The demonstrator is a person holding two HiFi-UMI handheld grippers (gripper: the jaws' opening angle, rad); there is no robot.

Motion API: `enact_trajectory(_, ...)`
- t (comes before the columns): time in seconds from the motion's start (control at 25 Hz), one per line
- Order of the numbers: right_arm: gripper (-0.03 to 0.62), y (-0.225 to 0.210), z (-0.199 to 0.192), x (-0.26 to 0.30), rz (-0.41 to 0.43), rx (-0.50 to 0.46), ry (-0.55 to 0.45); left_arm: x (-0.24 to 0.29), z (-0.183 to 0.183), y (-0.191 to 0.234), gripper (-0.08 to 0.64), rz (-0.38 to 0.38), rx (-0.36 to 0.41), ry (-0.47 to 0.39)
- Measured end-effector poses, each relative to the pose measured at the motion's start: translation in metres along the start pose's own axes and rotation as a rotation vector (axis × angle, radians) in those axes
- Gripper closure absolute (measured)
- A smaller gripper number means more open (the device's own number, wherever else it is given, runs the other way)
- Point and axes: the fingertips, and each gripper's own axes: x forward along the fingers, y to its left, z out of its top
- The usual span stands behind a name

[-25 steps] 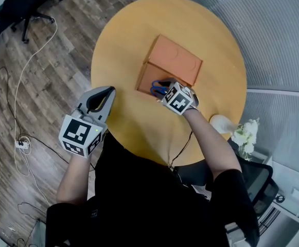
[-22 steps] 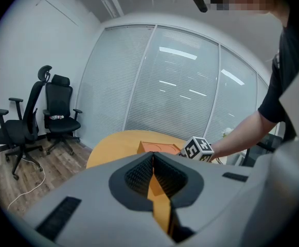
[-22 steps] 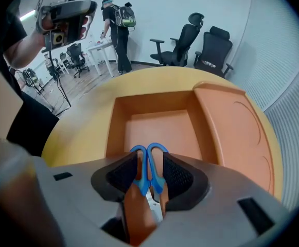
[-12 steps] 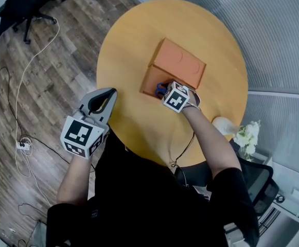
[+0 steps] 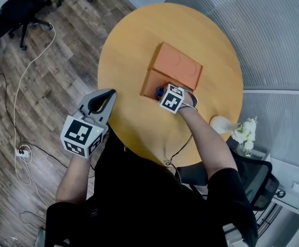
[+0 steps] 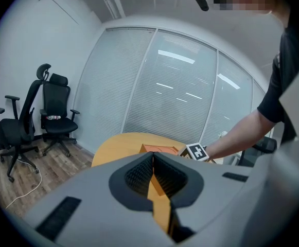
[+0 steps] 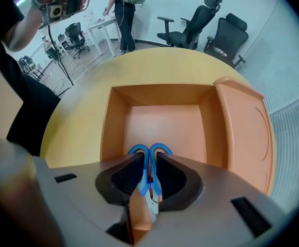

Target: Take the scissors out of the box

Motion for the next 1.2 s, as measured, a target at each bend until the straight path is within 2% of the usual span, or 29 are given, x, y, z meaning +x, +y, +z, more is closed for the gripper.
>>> enact_trajectory(0.24, 0.502, -0.007, 0.001, -0.017, -0.051, 0.109, -0.045, -0.008, 0.017, 0.006, 0.546, -0.031, 0.019, -0.023)
enact_trajectory(0.52, 0.503, -0.016, 0.012, -0.075, -0.136, 0.168, -0.215, -0.003, 0.041, -0.01, 0.546, -0.073, 0.06, -0.043)
enact_trajectory(0.88, 0.503, -0.024, -0.005, -0.148, -0.186, 0.216, -0.415, 0.019, 0.078, -0.077, 0.546, -0.126, 0.125, -0.08)
enact_trajectory(1.2, 0.503, -0.022, -0.043, -0.238, -0.245, 0.298, -0.681, 0.034, 0.112, -0.132, 0.546, -0.144, 0.215, -0.106)
